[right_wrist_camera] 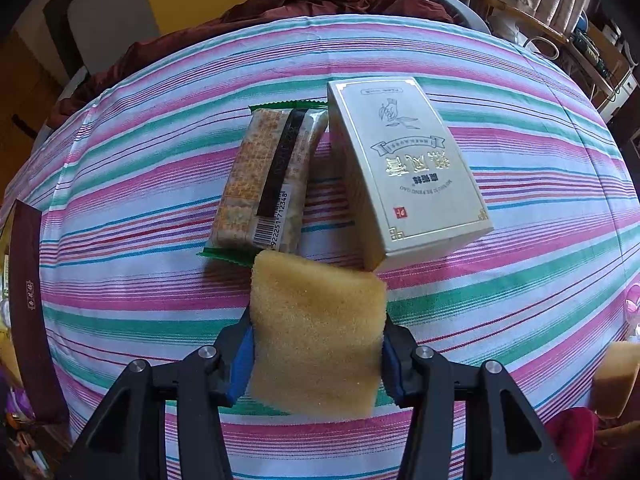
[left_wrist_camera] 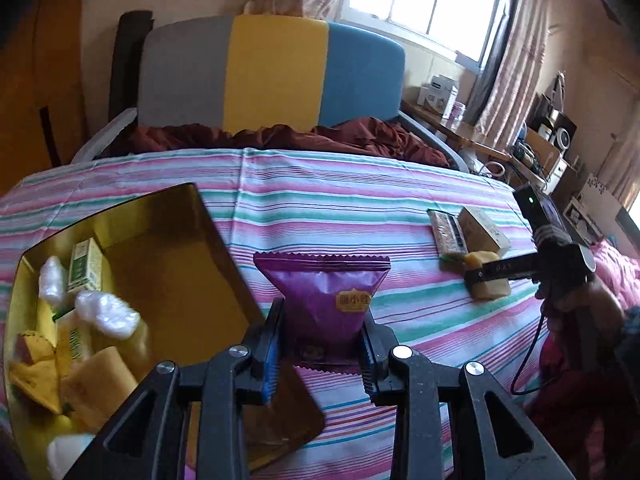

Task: Organize objects
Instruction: 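Carry the purple packet into the gold tray and open the left gripper while the right gripper holds the sponge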

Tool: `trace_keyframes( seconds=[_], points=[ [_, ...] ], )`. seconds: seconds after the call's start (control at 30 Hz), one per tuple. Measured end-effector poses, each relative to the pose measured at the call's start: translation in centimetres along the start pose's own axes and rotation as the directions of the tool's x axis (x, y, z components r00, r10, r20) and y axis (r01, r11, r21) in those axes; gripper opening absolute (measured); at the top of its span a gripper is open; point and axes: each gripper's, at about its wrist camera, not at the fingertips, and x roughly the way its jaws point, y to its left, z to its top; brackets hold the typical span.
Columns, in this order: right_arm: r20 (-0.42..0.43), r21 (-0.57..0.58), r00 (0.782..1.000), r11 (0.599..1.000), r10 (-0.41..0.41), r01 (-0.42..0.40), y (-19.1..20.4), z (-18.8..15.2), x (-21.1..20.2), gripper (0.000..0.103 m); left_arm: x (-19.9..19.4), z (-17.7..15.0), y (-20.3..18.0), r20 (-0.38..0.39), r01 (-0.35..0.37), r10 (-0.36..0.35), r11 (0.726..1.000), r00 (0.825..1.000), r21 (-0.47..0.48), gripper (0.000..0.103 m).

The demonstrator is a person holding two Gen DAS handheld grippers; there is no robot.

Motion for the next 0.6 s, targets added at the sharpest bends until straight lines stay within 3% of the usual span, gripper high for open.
trace_keyframes(
  seconds=[0.13, 0.33, 0.6],
  points=[
    [0.002, 0.000, 1.000, 1.000, -0.002, 0.002, -0.3, -0.1, 0.0, 0.052, -0.3, 1.3, 6.1, -0.058, -0.067, 0.061, 0.993, 0.996, -0.094, 0.033],
    [0.004, -0.007, 1.000, 1.000, -0.012, 0.012, -0.5, -0.2, 0.2, 0.052, 3.2, 4.1, 14.0, -0.178, -0.168, 0.132, 0.964, 0.975, -0.208, 0.033],
    [0.003, -0.012, 1.000, 1.000, -0.014, 0.014, 0.5, 0.6, 1.0, 0.053, 8.0, 4.7, 17.5, -0.296, -0.229, 0.160, 0.949, 0.942, -0.217, 0.034]
  ],
)
